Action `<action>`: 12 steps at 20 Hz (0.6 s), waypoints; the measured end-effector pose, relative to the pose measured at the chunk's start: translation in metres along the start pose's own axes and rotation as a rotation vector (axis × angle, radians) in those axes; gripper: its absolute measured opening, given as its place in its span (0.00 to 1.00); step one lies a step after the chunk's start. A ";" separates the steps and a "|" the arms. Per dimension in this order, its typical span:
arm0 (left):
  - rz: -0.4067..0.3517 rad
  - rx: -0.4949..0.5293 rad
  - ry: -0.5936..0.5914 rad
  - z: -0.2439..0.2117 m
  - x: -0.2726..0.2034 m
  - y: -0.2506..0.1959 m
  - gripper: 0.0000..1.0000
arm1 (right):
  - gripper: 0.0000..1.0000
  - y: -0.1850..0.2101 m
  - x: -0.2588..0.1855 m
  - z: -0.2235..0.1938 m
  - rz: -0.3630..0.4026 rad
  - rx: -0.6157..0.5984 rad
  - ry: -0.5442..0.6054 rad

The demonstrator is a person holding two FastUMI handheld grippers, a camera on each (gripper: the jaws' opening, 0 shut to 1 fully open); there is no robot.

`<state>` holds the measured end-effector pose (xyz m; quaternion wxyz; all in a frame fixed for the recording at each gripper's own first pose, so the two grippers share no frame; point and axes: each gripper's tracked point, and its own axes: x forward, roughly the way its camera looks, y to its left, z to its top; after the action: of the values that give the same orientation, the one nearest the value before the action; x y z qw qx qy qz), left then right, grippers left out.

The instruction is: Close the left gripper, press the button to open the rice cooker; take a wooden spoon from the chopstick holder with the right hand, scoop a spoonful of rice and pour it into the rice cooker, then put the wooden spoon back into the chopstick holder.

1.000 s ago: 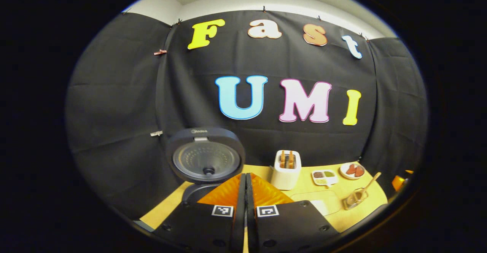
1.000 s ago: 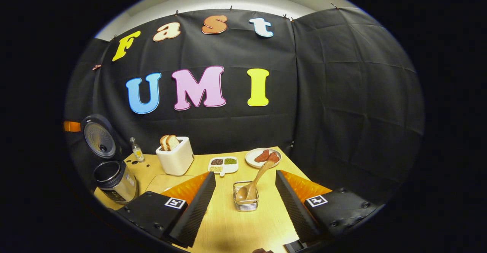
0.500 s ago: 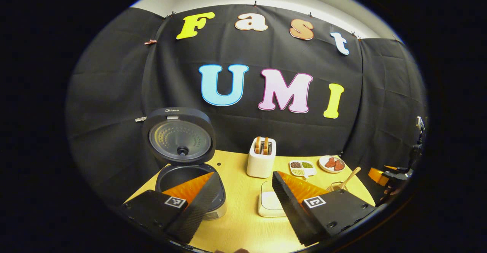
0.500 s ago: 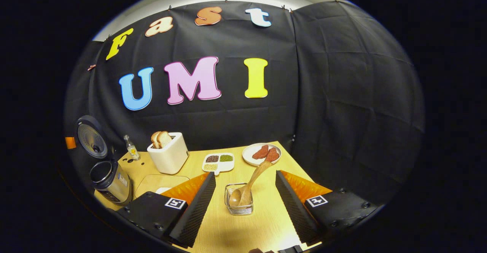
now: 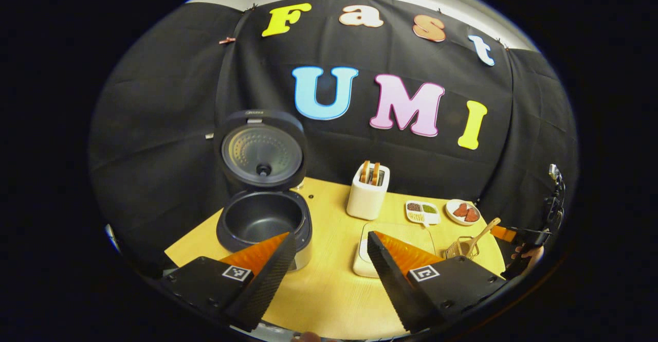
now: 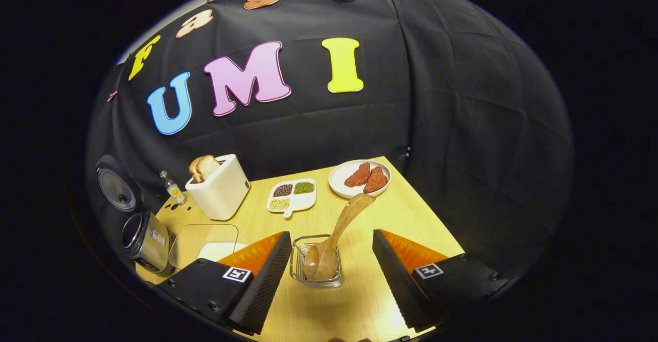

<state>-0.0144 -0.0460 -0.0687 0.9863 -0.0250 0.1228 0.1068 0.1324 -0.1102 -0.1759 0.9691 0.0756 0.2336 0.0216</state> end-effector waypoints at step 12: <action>0.051 -0.007 0.134 -0.054 -0.011 0.008 0.96 | 0.73 -0.009 0.108 -0.021 -0.043 0.054 0.045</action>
<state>-0.0394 -0.0441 -0.1180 0.9728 -0.0326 0.1887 0.1305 0.2187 -0.1077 -0.2444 0.9615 0.0962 0.2576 -0.0038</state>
